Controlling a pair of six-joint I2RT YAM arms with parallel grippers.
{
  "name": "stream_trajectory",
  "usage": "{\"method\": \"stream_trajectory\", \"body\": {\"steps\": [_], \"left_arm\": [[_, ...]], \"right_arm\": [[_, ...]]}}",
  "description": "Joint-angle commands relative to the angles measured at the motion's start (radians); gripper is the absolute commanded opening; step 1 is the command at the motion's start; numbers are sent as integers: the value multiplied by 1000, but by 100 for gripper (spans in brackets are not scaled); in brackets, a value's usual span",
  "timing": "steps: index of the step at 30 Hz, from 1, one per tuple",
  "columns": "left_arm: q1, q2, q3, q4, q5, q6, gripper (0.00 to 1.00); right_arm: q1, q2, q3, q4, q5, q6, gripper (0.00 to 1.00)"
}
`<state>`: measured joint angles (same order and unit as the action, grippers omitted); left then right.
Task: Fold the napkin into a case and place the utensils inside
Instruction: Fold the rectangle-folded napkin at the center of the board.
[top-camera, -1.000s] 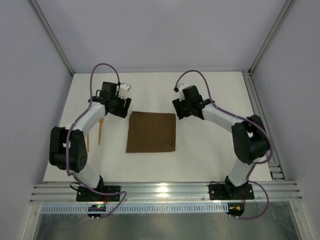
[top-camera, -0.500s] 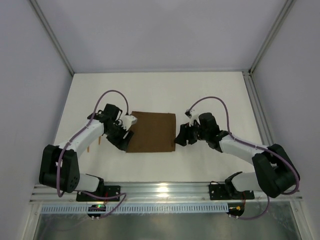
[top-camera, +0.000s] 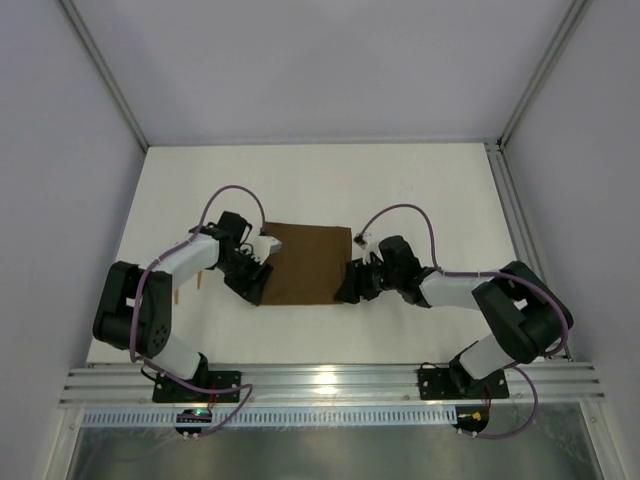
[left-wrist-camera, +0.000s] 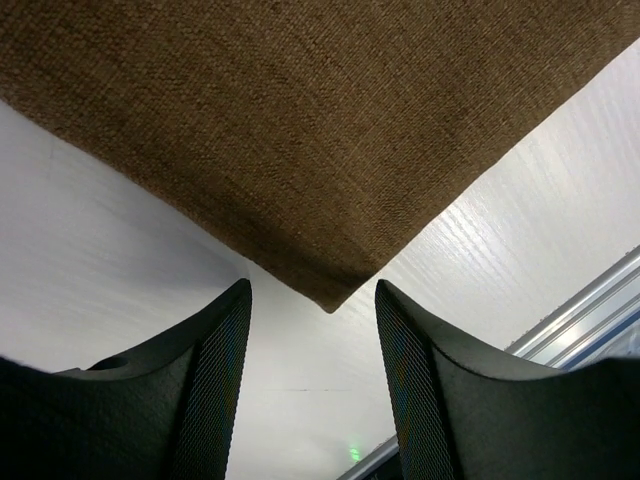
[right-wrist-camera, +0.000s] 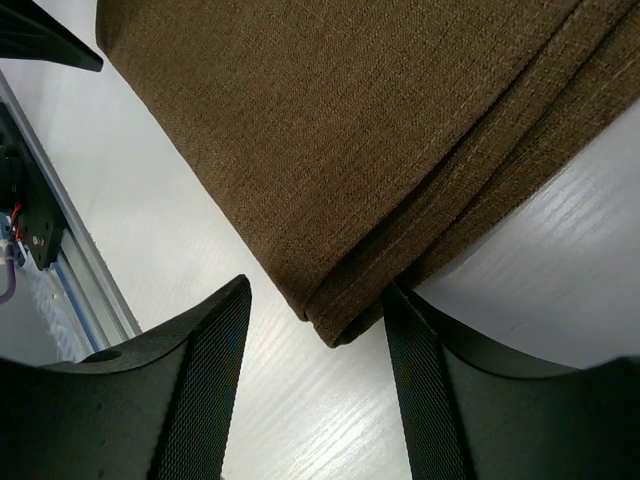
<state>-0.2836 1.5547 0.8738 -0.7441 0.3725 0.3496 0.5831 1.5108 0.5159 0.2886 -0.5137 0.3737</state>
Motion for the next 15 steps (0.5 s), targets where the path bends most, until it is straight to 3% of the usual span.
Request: {"method": "stream_trajectory", "body": {"steps": [1,6,12,15], "left_arm": [[-5,4,22,17,55,9,55],[-6,45,50,8,68,-3,48],[-8,56,56,3,78,-3,24],[-8,39,48,11,69,-4,7]], "right_arm": [[14,48,4,70,-8,13,59],[17,63,7,73,-14,14,48],[17,63,22,67,-37,22,17],[17,60,32,64,-45,27,8]]}}
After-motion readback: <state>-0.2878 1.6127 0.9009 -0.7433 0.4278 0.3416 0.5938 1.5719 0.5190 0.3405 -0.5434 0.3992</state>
